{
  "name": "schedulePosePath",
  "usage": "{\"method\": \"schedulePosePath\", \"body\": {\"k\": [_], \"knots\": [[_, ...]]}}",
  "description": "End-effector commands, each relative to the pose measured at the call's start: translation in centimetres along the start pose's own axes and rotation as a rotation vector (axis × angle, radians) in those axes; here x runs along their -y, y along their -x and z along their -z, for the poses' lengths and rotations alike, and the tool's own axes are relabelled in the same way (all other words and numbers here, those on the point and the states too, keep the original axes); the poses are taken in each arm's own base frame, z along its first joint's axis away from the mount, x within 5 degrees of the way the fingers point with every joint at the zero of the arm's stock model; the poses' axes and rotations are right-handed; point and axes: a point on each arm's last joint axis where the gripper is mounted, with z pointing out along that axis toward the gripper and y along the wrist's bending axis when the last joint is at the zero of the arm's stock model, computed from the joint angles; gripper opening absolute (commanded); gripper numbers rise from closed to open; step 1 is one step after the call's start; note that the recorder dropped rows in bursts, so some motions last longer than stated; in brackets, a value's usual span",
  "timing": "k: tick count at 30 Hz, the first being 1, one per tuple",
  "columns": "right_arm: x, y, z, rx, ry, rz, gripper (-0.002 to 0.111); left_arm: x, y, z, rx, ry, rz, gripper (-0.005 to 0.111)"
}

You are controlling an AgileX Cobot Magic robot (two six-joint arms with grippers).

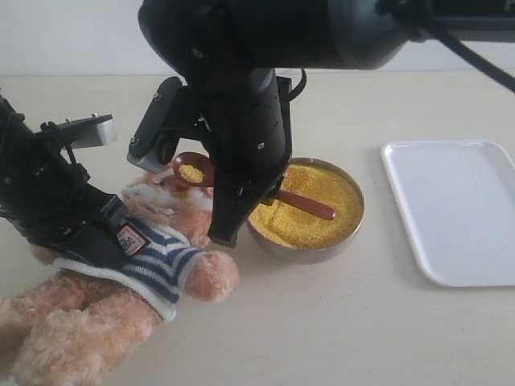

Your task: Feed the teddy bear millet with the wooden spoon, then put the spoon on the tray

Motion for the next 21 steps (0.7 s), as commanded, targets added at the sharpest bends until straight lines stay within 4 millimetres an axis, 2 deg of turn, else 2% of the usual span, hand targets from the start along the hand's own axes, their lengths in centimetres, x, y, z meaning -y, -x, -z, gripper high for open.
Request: {"method": "schedulePosePath", "body": {"k": [1, 11, 21], "knots": [[0.1, -0.1, 0.6, 0.013, -0.008, -0.003, -0.001, 0.3, 0.0, 0.1, -0.008, -0.019, 0.009, 0.004], [0.0, 0.0, 0.5, 0.01, -0.008, 0.001, -0.001, 0.5, 0.0, 0.1, -0.008, -0.034, 0.002, 0.004], [-0.2, 1.7, -0.5, 0.003, -0.038, 0.03, -0.001, 0.7, -0.2, 0.1, -0.02, -0.065, -0.022, 0.004]]}}
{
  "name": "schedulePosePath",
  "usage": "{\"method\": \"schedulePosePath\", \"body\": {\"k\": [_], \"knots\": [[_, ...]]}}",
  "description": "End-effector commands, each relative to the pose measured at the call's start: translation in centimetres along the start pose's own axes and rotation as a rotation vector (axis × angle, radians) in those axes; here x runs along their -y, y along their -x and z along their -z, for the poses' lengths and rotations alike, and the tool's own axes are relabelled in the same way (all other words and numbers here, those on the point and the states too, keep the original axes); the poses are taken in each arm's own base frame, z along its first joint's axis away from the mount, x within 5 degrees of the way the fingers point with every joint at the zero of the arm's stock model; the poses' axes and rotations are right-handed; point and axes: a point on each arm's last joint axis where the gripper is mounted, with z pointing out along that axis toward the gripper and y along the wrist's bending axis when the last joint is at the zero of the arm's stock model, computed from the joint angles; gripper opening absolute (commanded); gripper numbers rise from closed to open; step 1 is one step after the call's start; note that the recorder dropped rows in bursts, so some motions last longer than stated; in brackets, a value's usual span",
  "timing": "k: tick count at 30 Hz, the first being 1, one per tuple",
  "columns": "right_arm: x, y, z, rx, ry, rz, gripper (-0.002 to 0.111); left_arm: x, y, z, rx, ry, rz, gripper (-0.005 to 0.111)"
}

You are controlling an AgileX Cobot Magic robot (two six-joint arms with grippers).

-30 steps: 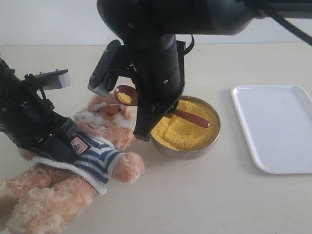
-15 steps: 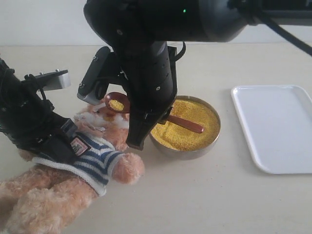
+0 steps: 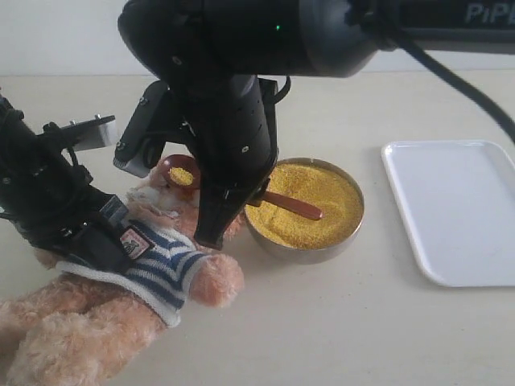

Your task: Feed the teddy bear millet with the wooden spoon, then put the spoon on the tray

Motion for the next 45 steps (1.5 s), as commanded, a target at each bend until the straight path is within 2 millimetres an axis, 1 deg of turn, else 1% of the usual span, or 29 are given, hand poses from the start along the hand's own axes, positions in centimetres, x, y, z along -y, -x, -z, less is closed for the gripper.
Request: {"method": "schedulePosePath", "body": {"k": [1, 4, 9, 15, 21, 25, 28, 32, 35, 39, 45], "knots": [[0.3, 0.5, -0.5, -0.012, -0.046, 0.016, -0.001, 0.4, 0.0, 0.1, -0.001, -0.024, -0.005, 0.004], [0.4, 0.6, -0.8, -0.022, -0.059, 0.026, -0.001, 0.4, 0.0, 0.1, -0.001, -0.024, -0.005, 0.004], [1.0, 0.5, -0.7, -0.031, -0.121, 0.029, -0.001, 0.3, 0.1, 0.1, 0.004, -0.021, -0.005, 0.004], [0.9, 0.5, -0.7, -0.031, -0.119, 0.021, -0.001, 0.3, 0.1, 0.1, 0.006, -0.02, -0.005, 0.004], [-0.5, 1.1, -0.1, -0.018, -0.158, 0.082, -0.001, 0.3, 0.1, 0.1, 0.011, -0.018, -0.005, 0.004], [-0.9, 1.3, 0.1, -0.013, -0.18, 0.096, -0.001, 0.3, 0.1, 0.1, 0.011, -0.018, -0.005, 0.004], [-1.1, 1.1, -0.3, -0.033, -0.189, 0.111, -0.001, 0.3, 0.1, 0.1, 0.01, -0.019, -0.007, 0.004], [-1.5, 0.1, -1.8, -0.098, -0.211, 0.147, -0.001, 0.3, 0.1, 0.1, 0.009, -0.017, -0.008, 0.004], [-1.6, -0.4, -2.5, -0.128, -0.231, 0.162, -0.001, 0.3, 0.1, 0.1, 0.009, -0.017, -0.008, 0.004], [-1.4, -0.4, -2.5, -0.129, -0.27, 0.159, -0.001, 0.3, 0.1, 0.1, 0.01, -0.014, -0.009, 0.004], [-1.9, -0.1, -2.1, -0.12, -0.305, 0.189, -0.001, 0.2, 0.1, 0.1, 0.008, -0.011, -0.011, 0.004]]}}
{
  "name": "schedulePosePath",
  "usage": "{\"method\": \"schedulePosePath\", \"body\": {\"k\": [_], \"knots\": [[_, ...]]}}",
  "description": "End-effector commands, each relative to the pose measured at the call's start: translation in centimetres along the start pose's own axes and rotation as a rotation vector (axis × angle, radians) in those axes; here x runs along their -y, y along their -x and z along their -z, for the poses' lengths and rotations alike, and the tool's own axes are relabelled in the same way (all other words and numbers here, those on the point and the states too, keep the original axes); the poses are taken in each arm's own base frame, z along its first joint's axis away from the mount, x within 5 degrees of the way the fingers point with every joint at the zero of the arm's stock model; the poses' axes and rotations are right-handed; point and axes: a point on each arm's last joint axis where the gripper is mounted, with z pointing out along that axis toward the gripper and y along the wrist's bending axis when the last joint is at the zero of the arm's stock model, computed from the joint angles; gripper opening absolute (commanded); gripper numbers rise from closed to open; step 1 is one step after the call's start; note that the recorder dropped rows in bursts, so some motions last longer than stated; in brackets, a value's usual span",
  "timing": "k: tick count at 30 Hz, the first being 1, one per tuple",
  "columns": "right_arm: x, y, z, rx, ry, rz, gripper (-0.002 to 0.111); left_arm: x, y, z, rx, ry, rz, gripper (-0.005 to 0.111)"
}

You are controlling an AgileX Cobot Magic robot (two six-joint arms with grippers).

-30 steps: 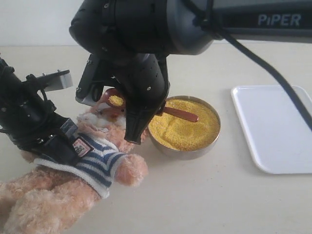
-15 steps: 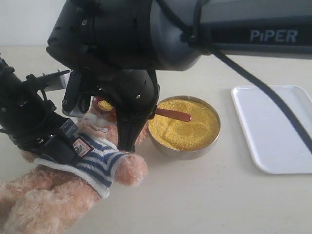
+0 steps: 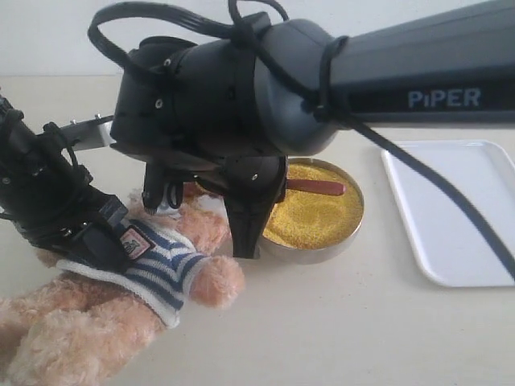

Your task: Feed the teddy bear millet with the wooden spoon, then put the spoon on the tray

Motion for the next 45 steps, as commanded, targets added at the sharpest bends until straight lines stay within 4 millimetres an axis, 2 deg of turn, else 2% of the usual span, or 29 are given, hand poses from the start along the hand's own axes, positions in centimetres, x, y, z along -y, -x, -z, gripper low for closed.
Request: {"method": "schedulePosePath", "body": {"k": [1, 13, 40, 45], "knots": [[-0.3, 0.2, 0.5, 0.006, -0.032, 0.016, -0.001, 0.2, 0.1, 0.1, 0.007, -0.009, -0.005, 0.004], [-0.9, 0.9, 1.7, 0.033, -0.137, 0.042, -0.001, 0.2, 0.1, 0.1, 0.008, -0.01, -0.002, 0.004], [-0.7, 0.9, 1.8, 0.033, -0.154, 0.054, -0.001, 0.0, 0.1, 0.1, 0.01, 0.016, -0.012, 0.004], [-1.3, 0.5, 1.2, 0.007, -0.154, 0.106, -0.001, -0.1, 0.0, 0.1, 0.0, 0.017, -0.015, 0.004]]}}
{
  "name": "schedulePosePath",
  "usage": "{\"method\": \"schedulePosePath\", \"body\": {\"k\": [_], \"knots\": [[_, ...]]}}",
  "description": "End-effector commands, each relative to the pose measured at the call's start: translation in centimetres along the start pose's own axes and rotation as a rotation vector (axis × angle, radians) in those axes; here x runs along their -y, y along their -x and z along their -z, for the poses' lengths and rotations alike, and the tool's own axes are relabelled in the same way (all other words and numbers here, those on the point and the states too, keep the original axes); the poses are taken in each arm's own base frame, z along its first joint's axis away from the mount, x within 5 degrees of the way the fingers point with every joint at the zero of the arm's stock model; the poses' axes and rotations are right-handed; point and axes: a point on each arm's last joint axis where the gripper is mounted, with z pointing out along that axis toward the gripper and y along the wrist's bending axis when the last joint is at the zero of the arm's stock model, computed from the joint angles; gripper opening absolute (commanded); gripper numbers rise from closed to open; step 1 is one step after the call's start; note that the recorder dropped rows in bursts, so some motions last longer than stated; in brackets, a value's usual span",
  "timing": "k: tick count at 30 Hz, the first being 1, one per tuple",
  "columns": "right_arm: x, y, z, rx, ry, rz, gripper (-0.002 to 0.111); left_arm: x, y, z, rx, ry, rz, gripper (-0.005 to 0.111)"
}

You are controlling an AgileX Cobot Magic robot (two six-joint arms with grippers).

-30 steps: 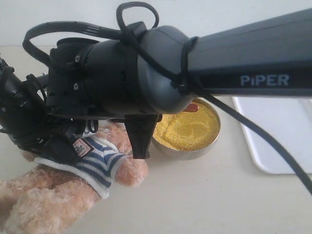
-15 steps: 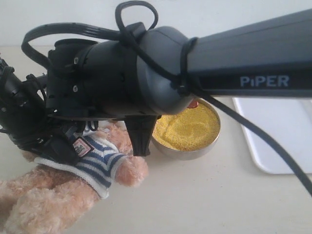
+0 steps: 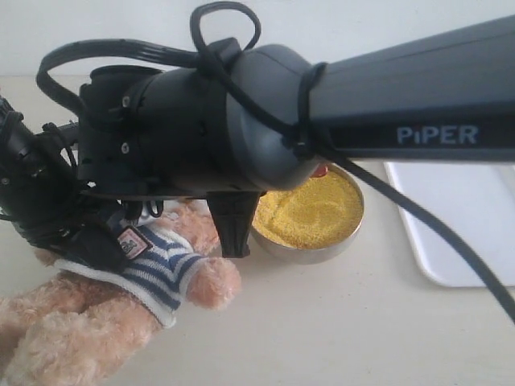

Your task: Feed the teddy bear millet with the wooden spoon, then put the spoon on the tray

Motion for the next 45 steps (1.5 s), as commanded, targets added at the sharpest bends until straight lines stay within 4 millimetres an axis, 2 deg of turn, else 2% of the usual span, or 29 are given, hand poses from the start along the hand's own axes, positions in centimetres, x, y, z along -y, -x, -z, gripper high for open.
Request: {"method": "schedulePosePath", "body": {"k": [1, 4, 11, 26, 45], "knots": [[-0.9, -0.6, -0.4, -0.03, -0.018, 0.075, -0.001, 0.1, 0.0, 0.1, -0.004, -0.003, -0.006, 0.004], [-1.8, -0.8, -0.7, -0.049, -0.054, 0.132, -0.001, 0.1, 0.0, 0.1, -0.004, -0.003, -0.006, 0.004], [-2.1, -0.1, 0.4, -0.019, -0.14, 0.152, -0.001, 0.2, -0.1, 0.1, -0.011, -0.01, -0.004, 0.004], [-1.3, 0.1, 0.5, -0.013, -0.233, 0.137, -0.001, 0.4, -0.1, 0.1, -0.011, -0.038, 0.005, 0.004], [-1.4, 0.1, 0.5, -0.01, -0.241, 0.122, -0.001, 0.3, -0.2, 0.1, -0.022, -0.026, -0.003, 0.004]]}}
